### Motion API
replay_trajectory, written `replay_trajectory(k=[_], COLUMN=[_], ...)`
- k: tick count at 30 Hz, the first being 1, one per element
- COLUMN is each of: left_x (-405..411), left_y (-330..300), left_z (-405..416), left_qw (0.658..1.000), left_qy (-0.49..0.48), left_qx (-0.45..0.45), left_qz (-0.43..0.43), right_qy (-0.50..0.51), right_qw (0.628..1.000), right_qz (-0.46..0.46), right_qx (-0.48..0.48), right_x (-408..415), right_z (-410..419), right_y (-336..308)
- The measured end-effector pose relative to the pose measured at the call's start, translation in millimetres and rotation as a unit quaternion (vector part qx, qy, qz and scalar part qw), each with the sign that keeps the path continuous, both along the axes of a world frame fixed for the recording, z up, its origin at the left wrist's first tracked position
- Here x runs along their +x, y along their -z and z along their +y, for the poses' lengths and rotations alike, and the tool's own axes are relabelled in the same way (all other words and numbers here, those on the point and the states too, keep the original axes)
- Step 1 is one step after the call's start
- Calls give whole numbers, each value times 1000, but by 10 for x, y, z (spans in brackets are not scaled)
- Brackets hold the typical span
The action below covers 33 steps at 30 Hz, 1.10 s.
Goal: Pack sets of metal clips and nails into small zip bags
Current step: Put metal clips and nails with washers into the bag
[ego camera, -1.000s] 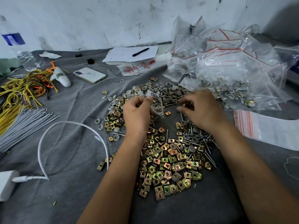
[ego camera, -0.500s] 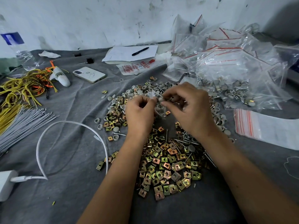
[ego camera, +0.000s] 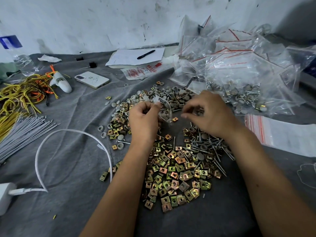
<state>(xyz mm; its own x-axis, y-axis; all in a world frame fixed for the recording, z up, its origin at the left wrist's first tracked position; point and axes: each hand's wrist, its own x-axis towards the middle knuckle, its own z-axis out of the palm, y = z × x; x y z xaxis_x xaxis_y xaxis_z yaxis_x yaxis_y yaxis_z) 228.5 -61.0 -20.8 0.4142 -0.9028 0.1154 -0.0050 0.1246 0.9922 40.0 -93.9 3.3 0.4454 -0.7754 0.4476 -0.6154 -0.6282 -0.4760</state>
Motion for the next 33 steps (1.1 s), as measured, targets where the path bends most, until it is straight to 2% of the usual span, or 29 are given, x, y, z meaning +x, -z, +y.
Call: replay_trajectory(k=[2,6,9,15,18,21,26,29,33], left_x=[-1,7,11,5,2,-21,-42,-37,-22], left_y=[0,0,4,-6,-16,-30,-35,-38,-44], left_z=[0,1,1,8,16,33,45,49,48], left_qw=[1000,1000,1000,1000,1000,999,999,999,1000], left_qy=[-1,-1,2,4,5,19,27,30,26], left_qx=[2,1,3,-3,-3,-10,-18,-19,-1], left_qz=[3,6,7,-2,-12,-28,-37,-31,-14], right_qy=[4,-9,-20,-7,1,-13,-11,1,21], right_qw=[997,978,973,979,991,986,988,990,986], right_qz=[47,85,89,65,-55,-163,-139,-125,-159], right_qx=[65,188,213,191,118,14,-71,-69,-52], right_x=[-113,-220,-225,-164,-47,83,230,230,151], right_z=[-20,-30,-48,-48,-8,58,96,83,55], right_y=[2,-22,-14,25,13,-13,13,37,26])
